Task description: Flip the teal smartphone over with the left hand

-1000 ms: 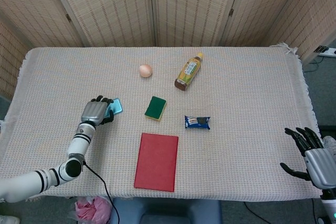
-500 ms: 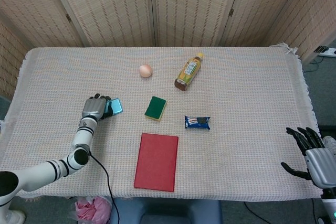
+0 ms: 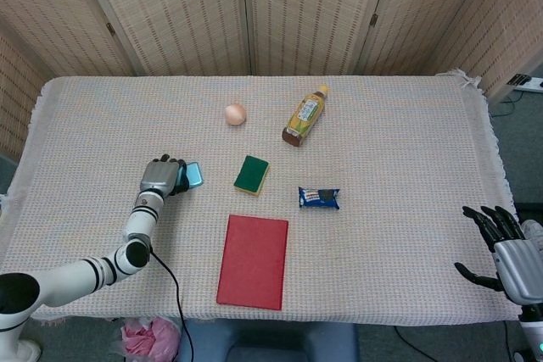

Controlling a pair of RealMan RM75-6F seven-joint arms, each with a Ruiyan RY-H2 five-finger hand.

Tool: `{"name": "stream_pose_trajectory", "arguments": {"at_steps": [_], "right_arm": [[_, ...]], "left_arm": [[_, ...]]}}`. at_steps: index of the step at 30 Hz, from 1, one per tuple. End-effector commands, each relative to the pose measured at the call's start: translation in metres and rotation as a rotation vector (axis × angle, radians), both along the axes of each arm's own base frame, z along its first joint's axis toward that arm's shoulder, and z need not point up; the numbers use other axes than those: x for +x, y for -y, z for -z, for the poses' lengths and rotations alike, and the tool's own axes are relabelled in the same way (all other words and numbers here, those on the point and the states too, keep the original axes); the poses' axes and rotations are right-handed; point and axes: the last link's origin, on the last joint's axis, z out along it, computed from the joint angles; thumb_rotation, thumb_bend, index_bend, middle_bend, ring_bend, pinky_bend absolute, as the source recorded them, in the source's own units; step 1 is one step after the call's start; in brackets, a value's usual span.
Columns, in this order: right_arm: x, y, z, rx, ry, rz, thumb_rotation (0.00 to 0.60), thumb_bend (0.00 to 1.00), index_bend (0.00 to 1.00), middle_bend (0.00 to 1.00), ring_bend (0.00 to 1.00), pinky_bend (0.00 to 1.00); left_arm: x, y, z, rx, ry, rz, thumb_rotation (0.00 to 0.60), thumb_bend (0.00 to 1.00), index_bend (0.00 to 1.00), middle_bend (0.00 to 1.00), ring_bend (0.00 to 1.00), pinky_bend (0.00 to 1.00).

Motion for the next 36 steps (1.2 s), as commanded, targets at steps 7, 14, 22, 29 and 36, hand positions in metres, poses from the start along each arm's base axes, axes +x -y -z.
{"name": "stream_pose_trajectory", "arguments": {"at_steps": [7,14,22,29,36], "right_arm": [[-0.001,-0.001,-0.001,-0.004,0.003,0.001,0.600,0.11,0.11,0.21,0.11,0.08],[-0.001,-0.001,-0.001,-0.004,0.006,-0.005,0.600,0.11,0.11,0.21,0.11,0.08],[0.000,0.000,0.001,0.004,0.008,-0.011,0.600,0.11,0.11,0.21,0.11,0.09],[0.000,-0.001,0.000,0.001,0.006,-0.009,0.600,0.11,0.11,0.21,0.11,0.09],[0.000,-0.001,0.001,0.005,0.007,-0.009,0.600,0.11,0.11,0.21,0.11,0.09]], "left_arm": [[0.008,0.018,-0.001,-0.075,-0.015,0.028,0.193,0.71,0.25,0.31,0.14,0.19],[0.009,0.039,-0.010,-0.070,-0.002,0.104,0.271,0.71,0.24,0.32,0.14,0.19],[-0.001,0.058,-0.019,-0.025,-0.035,0.227,0.600,0.48,0.12,0.20,0.14,0.19],[-0.008,0.069,-0.025,0.006,-0.006,0.260,0.600,0.41,0.11,0.19,0.14,0.19],[-0.009,0.083,-0.016,-0.001,-0.012,0.286,0.600,0.36,0.14,0.19,0.14,0.19]]}}
